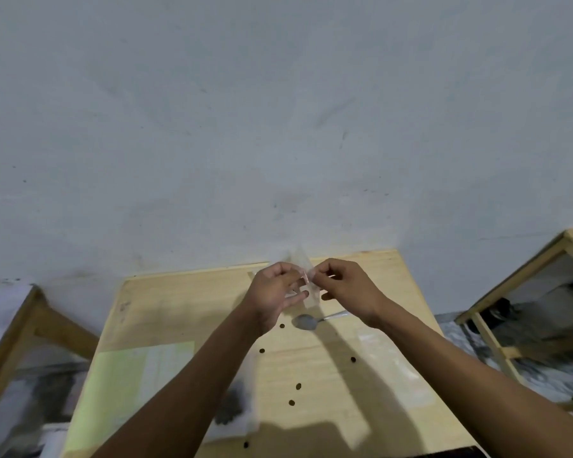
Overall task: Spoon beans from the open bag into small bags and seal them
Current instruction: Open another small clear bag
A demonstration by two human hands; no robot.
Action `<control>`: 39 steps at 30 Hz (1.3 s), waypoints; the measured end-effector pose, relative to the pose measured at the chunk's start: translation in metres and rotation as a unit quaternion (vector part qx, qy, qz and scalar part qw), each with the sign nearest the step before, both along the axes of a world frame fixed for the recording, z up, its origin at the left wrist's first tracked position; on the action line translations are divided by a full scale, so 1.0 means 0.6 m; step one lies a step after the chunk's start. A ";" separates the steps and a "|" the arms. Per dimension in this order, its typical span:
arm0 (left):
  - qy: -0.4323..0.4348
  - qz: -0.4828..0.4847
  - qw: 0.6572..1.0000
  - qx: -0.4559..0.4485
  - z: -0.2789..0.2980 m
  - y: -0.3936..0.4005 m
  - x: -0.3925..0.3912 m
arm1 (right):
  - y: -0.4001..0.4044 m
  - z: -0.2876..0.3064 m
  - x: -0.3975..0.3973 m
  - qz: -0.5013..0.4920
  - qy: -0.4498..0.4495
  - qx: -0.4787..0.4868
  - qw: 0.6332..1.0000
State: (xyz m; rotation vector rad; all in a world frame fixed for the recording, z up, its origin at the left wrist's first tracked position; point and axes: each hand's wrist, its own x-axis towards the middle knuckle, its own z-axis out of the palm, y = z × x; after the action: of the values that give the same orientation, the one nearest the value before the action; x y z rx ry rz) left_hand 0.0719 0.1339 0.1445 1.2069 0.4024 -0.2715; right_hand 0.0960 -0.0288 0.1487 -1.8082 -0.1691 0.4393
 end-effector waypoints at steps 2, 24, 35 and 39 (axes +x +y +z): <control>0.005 0.006 1.000 0.028 -0.003 -0.001 -0.003 | 0.004 -0.006 0.002 -0.007 -0.036 -0.048 0.998; -0.178 -0.070 0.848 0.494 -0.061 0.020 -0.030 | 0.009 -0.027 0.010 -0.036 -0.107 -0.165 0.980; -0.247 -0.058 0.807 0.533 -0.041 0.019 -0.039 | 0.024 -0.012 0.007 -0.098 -0.151 -0.133 0.975; -0.269 -0.093 0.757 0.588 -0.062 0.033 -0.043 | 0.021 -0.004 0.007 -0.114 -0.110 -0.077 0.984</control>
State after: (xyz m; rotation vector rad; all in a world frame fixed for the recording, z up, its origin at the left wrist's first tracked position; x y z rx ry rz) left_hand 0.0460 0.1538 0.1071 2.4954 -0.1333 0.2422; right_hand 0.1000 -0.0162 0.1466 -2.0007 -0.0806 0.0925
